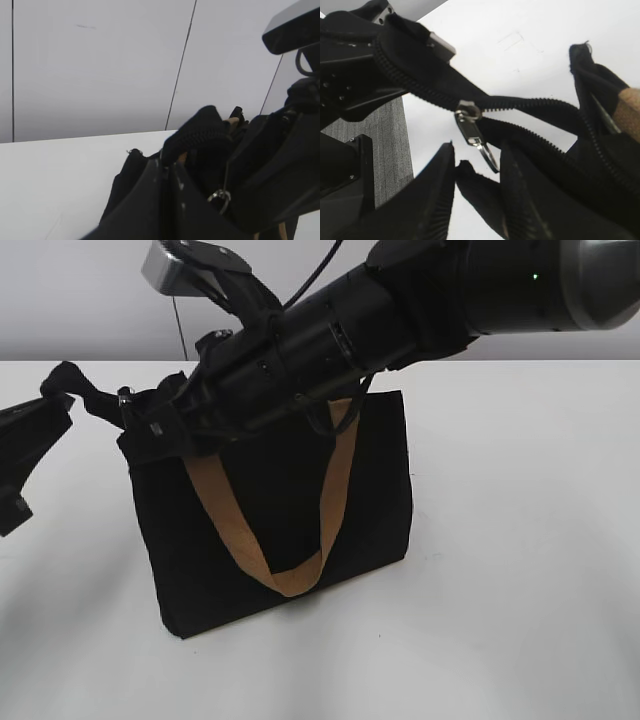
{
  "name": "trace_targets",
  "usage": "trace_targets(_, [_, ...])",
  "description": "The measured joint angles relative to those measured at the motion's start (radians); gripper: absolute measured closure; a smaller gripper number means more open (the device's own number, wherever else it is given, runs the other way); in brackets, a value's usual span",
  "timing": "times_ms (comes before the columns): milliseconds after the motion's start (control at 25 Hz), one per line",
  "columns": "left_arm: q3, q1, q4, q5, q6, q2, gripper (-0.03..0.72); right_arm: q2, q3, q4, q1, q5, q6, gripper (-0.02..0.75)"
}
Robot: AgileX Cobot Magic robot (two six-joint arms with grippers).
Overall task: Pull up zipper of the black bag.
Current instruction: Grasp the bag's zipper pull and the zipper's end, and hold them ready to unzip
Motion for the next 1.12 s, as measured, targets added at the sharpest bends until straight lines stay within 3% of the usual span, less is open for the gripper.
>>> trace_targets(600, [0.000,0.000,0.003,0.000,-0.013,0.000,0.694,0.000,0.000,0.043,0.000,0.005,0.024,0.453])
trace_targets(1120, [0.000,0.000,0.006,0.012,-0.014,0.000,0.694,0.000,0.000,0.044,0.000,0.003,0.026,0.624])
